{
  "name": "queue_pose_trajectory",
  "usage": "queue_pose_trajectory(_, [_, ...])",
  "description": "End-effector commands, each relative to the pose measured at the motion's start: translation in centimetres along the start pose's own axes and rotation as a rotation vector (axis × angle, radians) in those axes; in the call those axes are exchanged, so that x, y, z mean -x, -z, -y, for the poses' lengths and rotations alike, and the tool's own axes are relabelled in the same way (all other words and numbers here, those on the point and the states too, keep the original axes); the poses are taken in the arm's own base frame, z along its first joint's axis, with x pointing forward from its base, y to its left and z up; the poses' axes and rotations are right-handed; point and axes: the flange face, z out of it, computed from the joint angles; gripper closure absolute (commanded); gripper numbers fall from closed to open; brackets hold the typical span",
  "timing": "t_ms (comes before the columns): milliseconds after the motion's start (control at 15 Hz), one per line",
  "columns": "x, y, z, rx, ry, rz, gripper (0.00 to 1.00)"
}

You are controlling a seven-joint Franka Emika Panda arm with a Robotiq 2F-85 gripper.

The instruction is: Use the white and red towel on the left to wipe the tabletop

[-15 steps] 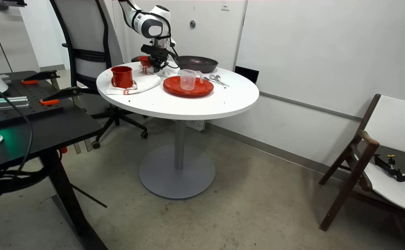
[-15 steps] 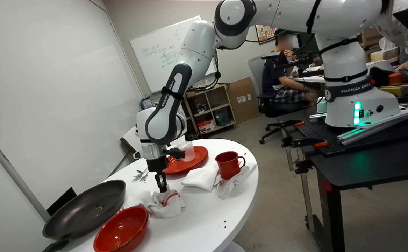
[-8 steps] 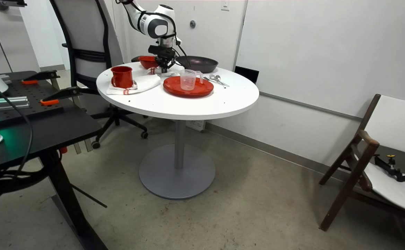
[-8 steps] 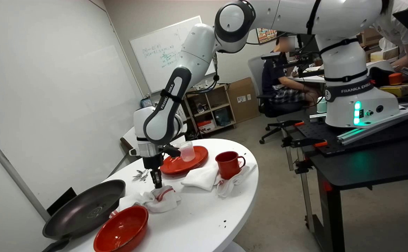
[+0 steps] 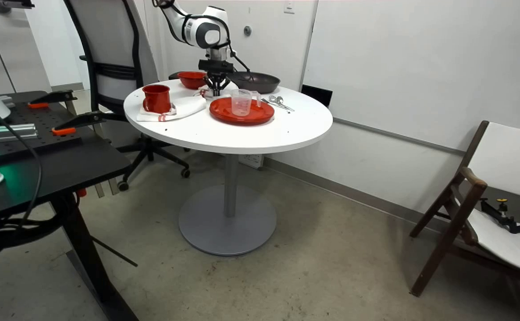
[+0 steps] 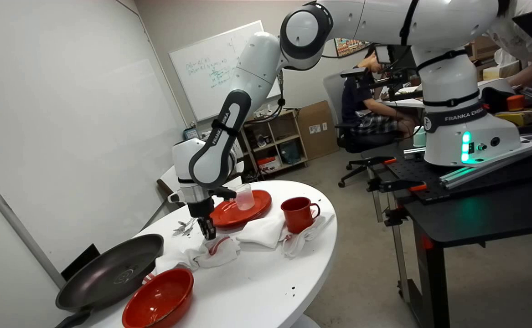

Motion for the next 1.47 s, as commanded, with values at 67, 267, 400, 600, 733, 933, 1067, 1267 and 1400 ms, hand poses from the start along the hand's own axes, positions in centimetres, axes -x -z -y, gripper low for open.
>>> queue_pose_trajectory(67, [-0.1,-0.2,-0.5,0.024,0.109,0.048,1.00])
queue_pose_trajectory(267, [-0.1,0.0,-0.4,0.036,0.162,0.063,1.00])
queue_pose_trajectory(400, [-0.2,0.0,-0.3,0.042,0.192,0.071,1.00])
queue_pose_trajectory(600, [-0.4,0.0,-0.2,0.052,0.254,0.088,1.00])
queue_pose_trajectory(733, [-0.7,0.2,-0.2,0.062,0.354,0.091,1.00])
queue_pose_trajectory(933, [-1.7,1.1,-0.6,0.086,0.503,0.084,1.00])
queue_pose_trajectory(1067, [-2.5,1.8,-1.1,0.113,0.573,0.081,1.00])
queue_pose_trajectory(1267, [-3.2,2.5,-2.0,0.144,0.623,0.068,1.00])
queue_pose_trajectory(1400, [-3.5,2.6,-2.5,0.156,0.637,0.057,1.00])
